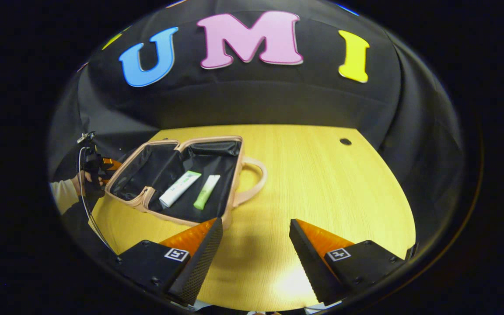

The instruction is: First open the suitcase, pack the skin care products into it, and then close the suitcase.

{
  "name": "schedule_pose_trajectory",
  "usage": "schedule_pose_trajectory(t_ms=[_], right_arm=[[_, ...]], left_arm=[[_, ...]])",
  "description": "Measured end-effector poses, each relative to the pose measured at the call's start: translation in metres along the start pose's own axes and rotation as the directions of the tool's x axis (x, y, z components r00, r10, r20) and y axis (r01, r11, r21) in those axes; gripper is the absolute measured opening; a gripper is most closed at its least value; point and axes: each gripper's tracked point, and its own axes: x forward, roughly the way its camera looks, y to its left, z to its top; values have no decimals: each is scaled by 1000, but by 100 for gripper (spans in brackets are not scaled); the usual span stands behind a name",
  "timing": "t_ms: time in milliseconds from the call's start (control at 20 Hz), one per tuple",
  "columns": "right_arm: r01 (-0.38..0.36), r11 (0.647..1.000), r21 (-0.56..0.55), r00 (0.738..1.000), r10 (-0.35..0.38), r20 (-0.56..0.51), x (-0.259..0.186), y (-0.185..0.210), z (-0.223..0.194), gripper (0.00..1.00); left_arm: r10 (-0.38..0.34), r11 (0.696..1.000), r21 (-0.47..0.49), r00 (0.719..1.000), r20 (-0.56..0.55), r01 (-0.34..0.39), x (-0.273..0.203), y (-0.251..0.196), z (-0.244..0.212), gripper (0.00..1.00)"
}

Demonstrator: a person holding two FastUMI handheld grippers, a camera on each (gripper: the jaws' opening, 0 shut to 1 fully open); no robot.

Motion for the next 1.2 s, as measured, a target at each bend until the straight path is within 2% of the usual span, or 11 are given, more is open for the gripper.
schedule_pose_trajectory(t_ms=[50, 100, 150, 250, 300, 350, 500, 600, 800, 1050, 1200], right_arm=[[0, 1000, 21, 1000, 0, 11, -3, 0, 5, 98], [4, 1000, 25, 999, -4, 31, -4, -2, 10, 98], [10, 1000, 12, 999, -11, 43, -6, -6, 11, 98], [23, 1000, -13, 999, -22, 43, -9, -14, 12, 97], [21, 1000, -13, 999, -20, 44, -10, -16, 15, 98], [22, 1000, -9, 998, -22, 52, -11, -19, 19, 98], [23, 1000, 3, 998, -24, 57, -17, -30, 28, 97], [17, 1000, 15, 998, -18, 63, -23, -37, 37, 98], [3, 1000, 4, 997, -4, 78, -32, -55, 47, 98], [-27, 999, 22, 990, 23, 142, -38, -77, 76, 97], [-40, 999, 29, 983, 34, 180, -37, -93, 94, 97]], left_arm=[[-8, 1000, 6, 1000, -12, 8, 2, -4, -3, 76], [-4, 1000, 11, 999, -34, 4, 4, -5, -11, 77], [7, 1000, 13, 998, -55, -6, 2, -6, -15, 52], [27, 1000, 3, 999, -29, -27, 3, -11, -15, 16], [20, 1000, -2, 1000, -3, -20, -9, -16, -3, 24], [29, 1000, 5, 1000, 8, -30, -19, -21, -1, 14], [54, 993, 96, 994, 99, -64, -55, -47, 22, 6], [8, 981, 188, 984, 178, -42, -99, -80, 45, 6], [-139, 936, 346, 969, 202, 62, -171, -185, 53, 6], [-204, 827, 558, 958, 200, 60, -202, -307, -3, 6], [-271, 794, 592, 952, 144, 137, -211, -372, -62, 6]])
